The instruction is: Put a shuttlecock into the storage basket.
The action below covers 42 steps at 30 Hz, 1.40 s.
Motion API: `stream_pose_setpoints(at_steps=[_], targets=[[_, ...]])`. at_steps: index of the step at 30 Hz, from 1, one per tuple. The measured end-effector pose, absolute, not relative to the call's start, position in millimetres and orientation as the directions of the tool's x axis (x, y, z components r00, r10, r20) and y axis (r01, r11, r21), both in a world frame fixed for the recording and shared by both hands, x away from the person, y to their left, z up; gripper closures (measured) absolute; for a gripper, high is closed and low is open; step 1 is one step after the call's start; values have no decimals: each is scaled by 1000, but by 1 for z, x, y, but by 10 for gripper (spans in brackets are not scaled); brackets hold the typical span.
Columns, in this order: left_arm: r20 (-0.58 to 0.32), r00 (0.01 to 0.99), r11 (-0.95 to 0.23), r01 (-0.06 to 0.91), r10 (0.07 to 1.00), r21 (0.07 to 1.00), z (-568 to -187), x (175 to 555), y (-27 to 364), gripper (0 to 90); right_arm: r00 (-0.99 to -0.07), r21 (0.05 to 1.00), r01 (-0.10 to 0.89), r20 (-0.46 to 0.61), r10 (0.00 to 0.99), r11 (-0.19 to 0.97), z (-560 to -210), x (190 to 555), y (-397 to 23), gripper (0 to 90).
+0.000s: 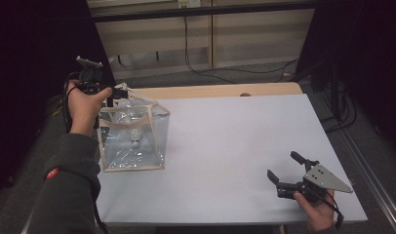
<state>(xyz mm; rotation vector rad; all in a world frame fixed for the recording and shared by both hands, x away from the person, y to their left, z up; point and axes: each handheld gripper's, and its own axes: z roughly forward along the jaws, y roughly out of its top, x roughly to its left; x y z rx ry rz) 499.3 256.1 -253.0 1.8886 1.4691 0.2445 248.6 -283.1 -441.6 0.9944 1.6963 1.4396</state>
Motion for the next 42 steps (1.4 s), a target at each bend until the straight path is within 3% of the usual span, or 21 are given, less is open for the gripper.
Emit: stream_pose_setpoints(at_steps=[19,42], targets=[[-336,458,-126,724,823,678,-260,470,249,351,-470,989,112,-31,882,94,-441,247,-281,24],[-393,577,-175,693,716,700,-271,441,243,240,-469,990,107,-35,883,96,-439,246,-280,24]])
